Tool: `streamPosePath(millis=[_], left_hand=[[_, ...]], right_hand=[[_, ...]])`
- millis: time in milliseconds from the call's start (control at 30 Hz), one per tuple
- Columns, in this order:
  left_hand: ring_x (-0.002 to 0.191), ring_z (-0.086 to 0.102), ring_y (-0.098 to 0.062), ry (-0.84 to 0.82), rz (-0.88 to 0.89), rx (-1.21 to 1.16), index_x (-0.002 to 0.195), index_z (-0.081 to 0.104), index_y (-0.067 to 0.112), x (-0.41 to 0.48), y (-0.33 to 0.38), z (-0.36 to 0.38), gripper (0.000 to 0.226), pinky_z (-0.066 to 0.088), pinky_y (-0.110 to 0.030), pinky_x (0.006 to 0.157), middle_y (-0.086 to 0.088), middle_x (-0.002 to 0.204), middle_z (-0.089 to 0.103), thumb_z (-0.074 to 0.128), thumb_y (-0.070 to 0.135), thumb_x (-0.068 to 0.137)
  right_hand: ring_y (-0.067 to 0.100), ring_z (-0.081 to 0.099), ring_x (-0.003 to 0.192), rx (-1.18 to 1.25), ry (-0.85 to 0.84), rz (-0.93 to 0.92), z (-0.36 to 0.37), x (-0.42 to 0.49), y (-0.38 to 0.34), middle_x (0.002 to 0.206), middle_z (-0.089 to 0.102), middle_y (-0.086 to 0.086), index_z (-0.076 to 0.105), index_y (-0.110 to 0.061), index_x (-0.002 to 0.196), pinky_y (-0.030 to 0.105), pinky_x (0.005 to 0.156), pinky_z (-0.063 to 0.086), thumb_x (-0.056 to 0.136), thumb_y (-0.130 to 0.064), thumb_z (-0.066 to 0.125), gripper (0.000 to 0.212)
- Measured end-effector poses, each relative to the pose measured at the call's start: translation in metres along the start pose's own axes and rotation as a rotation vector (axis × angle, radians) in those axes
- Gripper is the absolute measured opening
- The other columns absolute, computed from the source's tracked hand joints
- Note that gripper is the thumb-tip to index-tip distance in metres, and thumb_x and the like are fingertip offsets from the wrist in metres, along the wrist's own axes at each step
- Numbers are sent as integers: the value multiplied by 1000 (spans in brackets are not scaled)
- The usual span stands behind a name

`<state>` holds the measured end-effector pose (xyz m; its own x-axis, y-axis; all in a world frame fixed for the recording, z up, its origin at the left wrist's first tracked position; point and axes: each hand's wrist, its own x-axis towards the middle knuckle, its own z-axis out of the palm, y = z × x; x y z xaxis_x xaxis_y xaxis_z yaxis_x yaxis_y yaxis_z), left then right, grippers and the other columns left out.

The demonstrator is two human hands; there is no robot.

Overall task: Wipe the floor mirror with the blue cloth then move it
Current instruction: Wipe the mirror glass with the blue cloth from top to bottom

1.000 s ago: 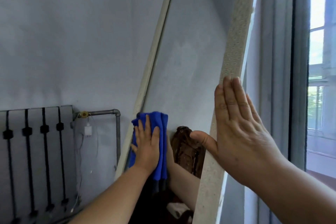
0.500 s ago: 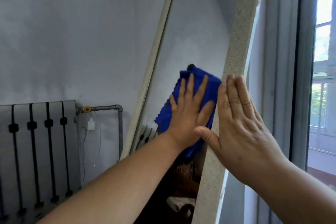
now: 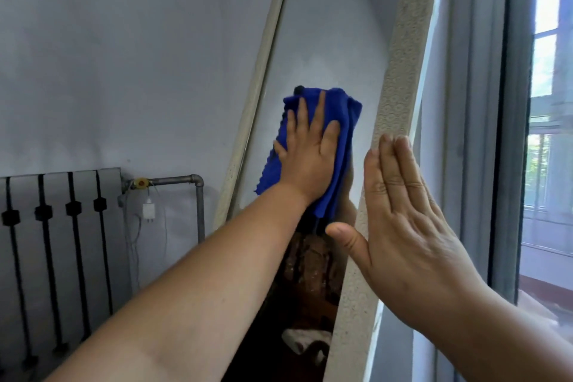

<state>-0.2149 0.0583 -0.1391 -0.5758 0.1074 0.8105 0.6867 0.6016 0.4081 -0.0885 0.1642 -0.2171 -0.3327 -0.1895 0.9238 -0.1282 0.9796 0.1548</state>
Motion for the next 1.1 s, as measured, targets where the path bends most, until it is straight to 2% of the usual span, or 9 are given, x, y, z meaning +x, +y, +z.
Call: streamPosePath(millis=[133,233,367,500,600,733,867,967,1100], left_hand=[[147,-24,-9,-49,175,59,148,-11,49,-66,-22,6,54,-12,-60,116,14,162,-20,12,52,99],[149,-21,-16,-132,340,104,151,-9,47,-128,-53,7,56,-9,-62,116,13,162,-19,8,59,98],[149,-20,-18,-187,392,177,148,-12,50,-109,-68,-1,58,-9,-62,116,8,163,-19,8,64,95],[151,-13,-15,-32,79,59,146,-8,47,-16,-62,-11,60,-4,-57,119,6,164,-11,12,62,91],[151,-7,-15,64,-190,-60,153,0,38,4,-90,-7,59,-1,-55,120,3,165,-3,20,55,100],[151,-3,-12,102,-360,-62,152,1,41,-57,-128,1,62,0,-53,120,7,165,0,17,60,94],[151,-6,-12,121,-528,-159,139,-5,52,-139,-134,15,63,-2,-52,121,7,165,-3,15,72,83],[150,-13,-14,77,-526,-134,144,-9,44,-152,-107,20,57,-7,-51,121,4,164,-10,21,60,98],[148,-21,-12,12,-207,-72,149,-10,42,-99,-43,12,58,-14,-53,118,6,163,-16,11,54,96]], right_hand=[[31,5,151,5,19,11,3,-1,-1,161,11,23,17,6,151,41,117,8,98,-66,12,90],[31,6,150,1,38,9,4,-1,-2,160,12,25,17,7,151,41,117,8,98,-65,14,89],[31,5,150,2,25,14,3,0,-2,160,13,25,18,7,150,39,118,6,98,-66,14,90],[30,5,149,-23,20,5,2,1,-4,159,13,25,19,8,150,38,118,3,99,-64,14,89],[29,4,150,-34,14,16,4,1,-3,161,11,23,17,6,151,38,118,2,99,-64,17,88],[30,5,149,-39,10,16,4,1,-3,160,12,23,19,7,150,38,119,2,97,-66,18,91],[30,4,149,-32,2,18,1,-2,-4,160,12,24,19,8,150,37,119,-1,96,-65,19,91],[28,3,149,1,7,30,-3,-4,-6,160,12,24,18,8,150,36,119,-1,97,-67,16,92],[30,1,150,28,-11,26,-5,-10,-10,160,11,24,17,7,151,35,119,-2,99,-59,16,84]])
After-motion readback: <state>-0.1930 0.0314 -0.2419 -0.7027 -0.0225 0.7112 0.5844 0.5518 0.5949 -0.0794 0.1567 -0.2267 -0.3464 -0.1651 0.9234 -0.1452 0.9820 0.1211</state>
